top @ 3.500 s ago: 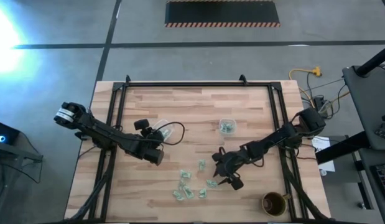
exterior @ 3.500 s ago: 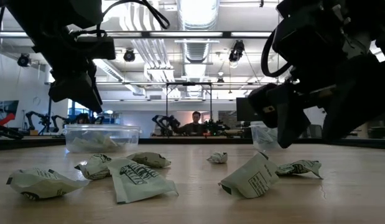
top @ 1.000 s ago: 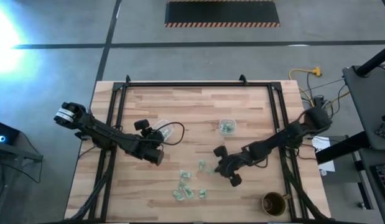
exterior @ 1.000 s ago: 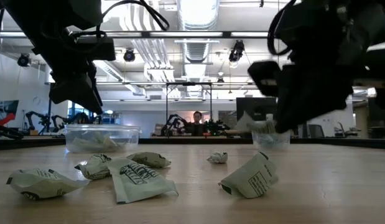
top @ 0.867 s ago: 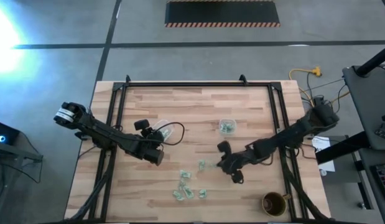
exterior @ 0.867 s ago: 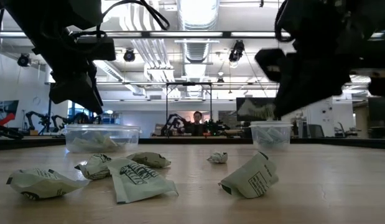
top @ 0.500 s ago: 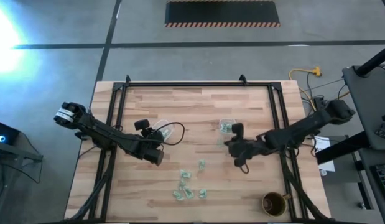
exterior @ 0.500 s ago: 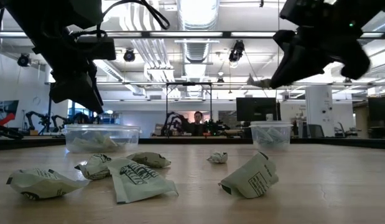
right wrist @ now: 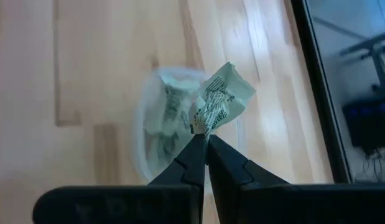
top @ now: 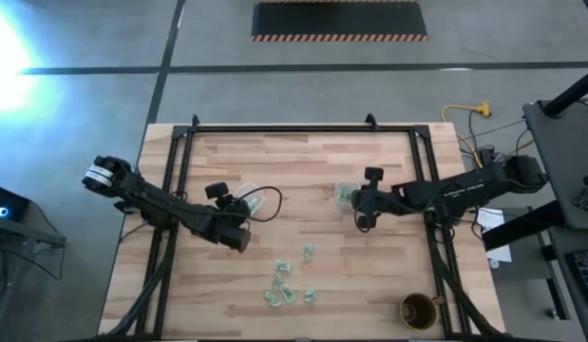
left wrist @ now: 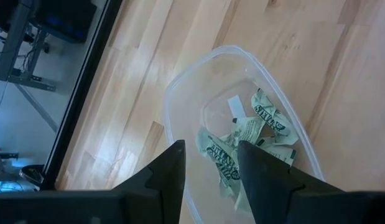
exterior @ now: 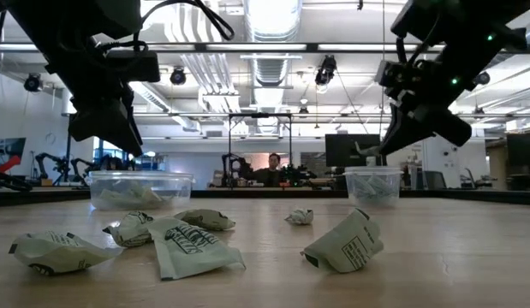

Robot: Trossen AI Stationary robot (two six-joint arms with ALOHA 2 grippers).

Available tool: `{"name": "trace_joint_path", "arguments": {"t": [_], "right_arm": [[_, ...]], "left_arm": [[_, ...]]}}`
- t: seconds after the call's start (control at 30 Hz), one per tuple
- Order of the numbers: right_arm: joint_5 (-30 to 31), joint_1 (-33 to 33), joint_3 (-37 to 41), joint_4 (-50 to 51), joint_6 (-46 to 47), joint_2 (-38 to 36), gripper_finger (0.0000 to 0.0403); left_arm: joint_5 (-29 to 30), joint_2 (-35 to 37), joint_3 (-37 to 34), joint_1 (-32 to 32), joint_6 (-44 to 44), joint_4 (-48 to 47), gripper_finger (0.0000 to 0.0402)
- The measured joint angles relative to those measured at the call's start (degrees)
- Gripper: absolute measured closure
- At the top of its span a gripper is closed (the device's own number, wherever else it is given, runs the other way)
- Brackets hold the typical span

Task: Pick and place Stevia / Truvia into bins
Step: Put the light green stevia packet into the right transparent container

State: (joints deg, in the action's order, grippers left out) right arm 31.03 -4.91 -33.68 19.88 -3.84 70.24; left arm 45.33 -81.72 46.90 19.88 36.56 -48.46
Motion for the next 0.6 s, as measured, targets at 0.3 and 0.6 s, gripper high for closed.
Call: {"name": "trace_joint_path", "arguments": {"t": [0.3, 0.6], "right_arm": [[-1.5, 1.2, 1.1, -0.8, 0.5, 0.0, 0.0394], [-1.4, 1.2, 1.1, -2.0, 1.2, 0.0, 0.0394]], "left_arm": [[0.2, 0.0, 0.0, 0.0, 0.0, 0.0, 0.0271], [0.2, 0.0, 0.0, 0.0, 0.0, 0.0, 0.0271]]}}
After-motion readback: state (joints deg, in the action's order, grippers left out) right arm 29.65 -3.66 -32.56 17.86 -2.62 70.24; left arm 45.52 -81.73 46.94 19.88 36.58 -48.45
